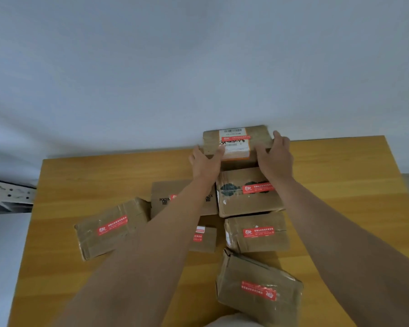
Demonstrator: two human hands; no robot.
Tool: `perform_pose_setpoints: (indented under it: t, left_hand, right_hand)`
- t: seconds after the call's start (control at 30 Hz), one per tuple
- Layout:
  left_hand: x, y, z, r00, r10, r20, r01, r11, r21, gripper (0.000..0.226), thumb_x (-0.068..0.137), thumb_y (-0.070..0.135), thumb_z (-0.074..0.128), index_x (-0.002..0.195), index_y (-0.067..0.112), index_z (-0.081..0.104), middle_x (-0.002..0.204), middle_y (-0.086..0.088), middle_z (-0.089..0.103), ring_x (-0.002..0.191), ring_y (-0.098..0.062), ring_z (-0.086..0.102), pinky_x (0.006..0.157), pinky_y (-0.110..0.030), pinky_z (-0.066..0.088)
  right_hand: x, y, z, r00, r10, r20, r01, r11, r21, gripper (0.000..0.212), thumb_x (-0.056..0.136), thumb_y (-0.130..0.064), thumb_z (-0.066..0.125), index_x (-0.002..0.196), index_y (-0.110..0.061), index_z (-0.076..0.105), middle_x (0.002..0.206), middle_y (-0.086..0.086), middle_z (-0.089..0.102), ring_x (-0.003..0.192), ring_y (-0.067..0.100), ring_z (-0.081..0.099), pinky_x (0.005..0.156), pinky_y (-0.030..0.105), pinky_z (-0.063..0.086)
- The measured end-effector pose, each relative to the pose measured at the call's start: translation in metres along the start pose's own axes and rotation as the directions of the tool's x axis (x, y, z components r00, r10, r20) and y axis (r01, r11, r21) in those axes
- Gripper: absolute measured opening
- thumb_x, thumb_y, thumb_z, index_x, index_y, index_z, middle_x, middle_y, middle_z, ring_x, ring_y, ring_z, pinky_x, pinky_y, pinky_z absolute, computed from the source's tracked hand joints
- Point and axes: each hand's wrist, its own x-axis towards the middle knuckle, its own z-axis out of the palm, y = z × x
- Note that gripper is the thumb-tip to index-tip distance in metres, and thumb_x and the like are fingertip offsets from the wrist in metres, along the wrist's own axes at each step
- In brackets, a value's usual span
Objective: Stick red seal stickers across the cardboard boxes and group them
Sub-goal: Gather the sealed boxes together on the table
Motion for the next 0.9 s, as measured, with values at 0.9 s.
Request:
perform_pose_setpoints:
  t: [0.9]
  left_hand:
    - [-0.224,-0.106,-0.12,0.898,0.128,-0.421,-0.166,0.985,-0.055,0.078,0.068,0.053,0.082,0.113,0.016,0.03,0.108,0.002,0.053,0.092,-0.016,0.056,0.067,-0.025,0.044]
  right_hand:
    - [-0.268,-0.065,-0.012,0.999,-0.03,0.033,0.018,0.946,0.322,0.064,0.081,-0.053,0.071,0.117,-0.026,0.025,0.104,-0.002,0.058,0.085,0.016,0.063,0.064,0.025,0.053]
